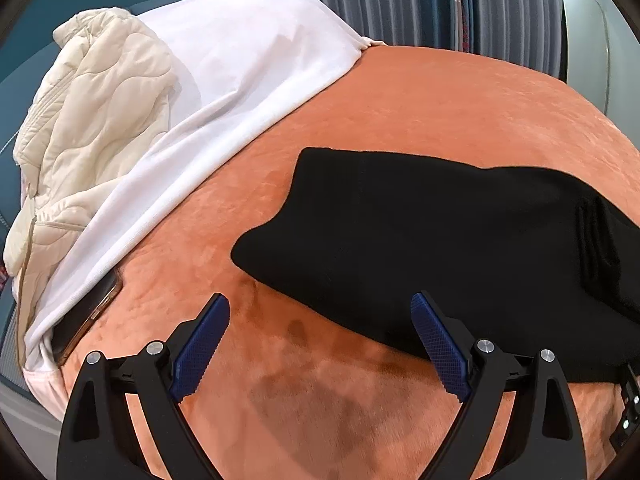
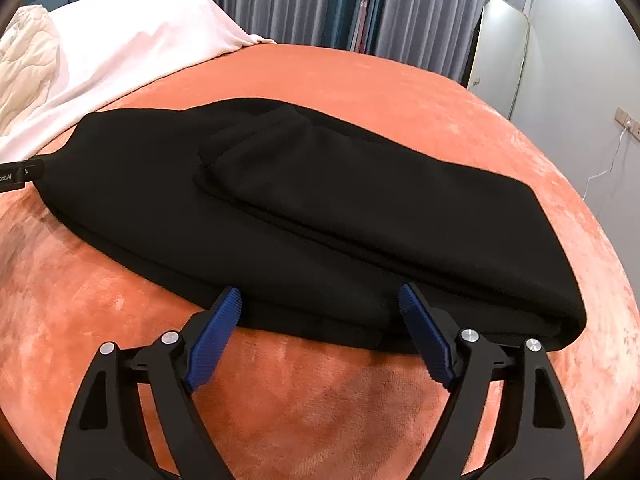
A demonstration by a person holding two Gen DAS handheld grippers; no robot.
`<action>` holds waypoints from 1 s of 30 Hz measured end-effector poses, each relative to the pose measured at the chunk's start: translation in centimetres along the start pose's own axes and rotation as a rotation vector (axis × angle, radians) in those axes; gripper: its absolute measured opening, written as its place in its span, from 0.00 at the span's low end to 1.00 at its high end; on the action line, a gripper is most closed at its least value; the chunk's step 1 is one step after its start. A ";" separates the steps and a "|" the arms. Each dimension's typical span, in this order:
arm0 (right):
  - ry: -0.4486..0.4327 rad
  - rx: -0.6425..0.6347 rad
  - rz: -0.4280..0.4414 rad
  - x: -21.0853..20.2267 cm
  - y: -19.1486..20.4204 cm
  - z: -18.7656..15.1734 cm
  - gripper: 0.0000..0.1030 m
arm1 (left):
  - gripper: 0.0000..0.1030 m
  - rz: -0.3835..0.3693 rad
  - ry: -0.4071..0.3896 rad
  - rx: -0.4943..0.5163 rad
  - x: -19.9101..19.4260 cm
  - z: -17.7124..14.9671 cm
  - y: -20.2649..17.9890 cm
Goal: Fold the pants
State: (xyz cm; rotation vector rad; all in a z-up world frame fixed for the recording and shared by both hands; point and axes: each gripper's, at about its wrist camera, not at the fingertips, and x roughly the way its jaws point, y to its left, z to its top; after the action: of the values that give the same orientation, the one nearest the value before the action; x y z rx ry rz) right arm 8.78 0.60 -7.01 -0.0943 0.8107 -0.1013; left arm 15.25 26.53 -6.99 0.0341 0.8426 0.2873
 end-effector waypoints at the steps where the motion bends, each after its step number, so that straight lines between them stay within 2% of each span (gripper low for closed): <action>1: 0.002 0.005 0.004 0.1 -0.1 0.0 0.80 | 0.87 -0.026 0.005 -0.034 0.2 0.2 0.6; 2: 0.005 0.010 0.009 0.2 -0.2 0.0 0.80 | 0.89 -0.065 0.019 -0.073 0.5 0.3 1.2; 4: 0.002 0.014 0.013 0.0 -0.3 0.0 0.81 | 0.89 -0.243 0.093 -0.252 2.1 0.7 3.7; 5: 0.002 0.014 0.013 0.0 -0.2 -0.1 0.81 | 0.89 -0.347 0.150 -0.379 3.6 0.8 5.4; 6: 0.000 0.016 0.014 -0.1 -0.2 -0.2 0.81 | 0.88 -0.395 0.180 -0.454 4.6 0.8 6.4; 7: -0.002 0.016 0.015 -0.2 -0.2 -0.2 0.81 | 0.88 -0.427 0.215 -0.546 5.9 0.7 7.5; 10: -0.002 0.020 0.019 -0.2 -0.2 -0.2 0.81 | 0.88 -0.415 0.267 -0.640 8.7 1.0 8.8; 13: -0.002 0.024 0.024 -0.1 -0.3 -0.3 0.81 | 0.89 -0.361 0.262 -0.601 9.8 2.0 8.2; 17: -0.001 0.031 0.032 0.0 -0.5 -0.3 0.81 | 0.88 -0.225 0.239 -0.526 10.8 3.2 6.1; 19: -0.002 0.036 0.038 0.1 -0.6 -0.4 0.81 | 0.71 -0.150 0.197 -0.481 10.7 3.6 5.1; 20: -0.002 0.039 0.042 0.1 -0.7 -0.4 0.82 | 0.41 -0.137 0.163 -0.457 10.2 3.8 4.7; 21: -0.003 0.041 0.044 0.1 -0.7 -0.4 0.82 | 0.20 -0.156 0.151 -0.438 9.9 4.2 4.5; 22: -0.003 0.043 0.047 0.1 -0.8 -0.4 0.82 | 0.17 -0.164 0.145 -0.427 9.4 4.4 4.2; 25: -0.006 0.053 0.060 0.1 -1.0 -0.4 0.82 | 0.15 -0.162 0.054 -0.354 5.5 5.8 2.4; 28: -0.014 0.074 0.084 0.0 -1.3 -0.5 0.82 | 0.14 -0.238 -0.046 -0.220 -0.4 7.3 -1.7; 30: -0.029 0.106 0.122 -0.3 -2.0 -0.5 0.82 | 0.14 -0.288 -0.120 -0.111 -5.1 8.0 -6.1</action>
State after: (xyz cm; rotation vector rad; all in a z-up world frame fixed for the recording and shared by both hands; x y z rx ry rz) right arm 8.15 -1.34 -6.91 0.0537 0.7791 -0.0273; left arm 19.37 19.99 1.22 -0.1715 0.7009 0.0601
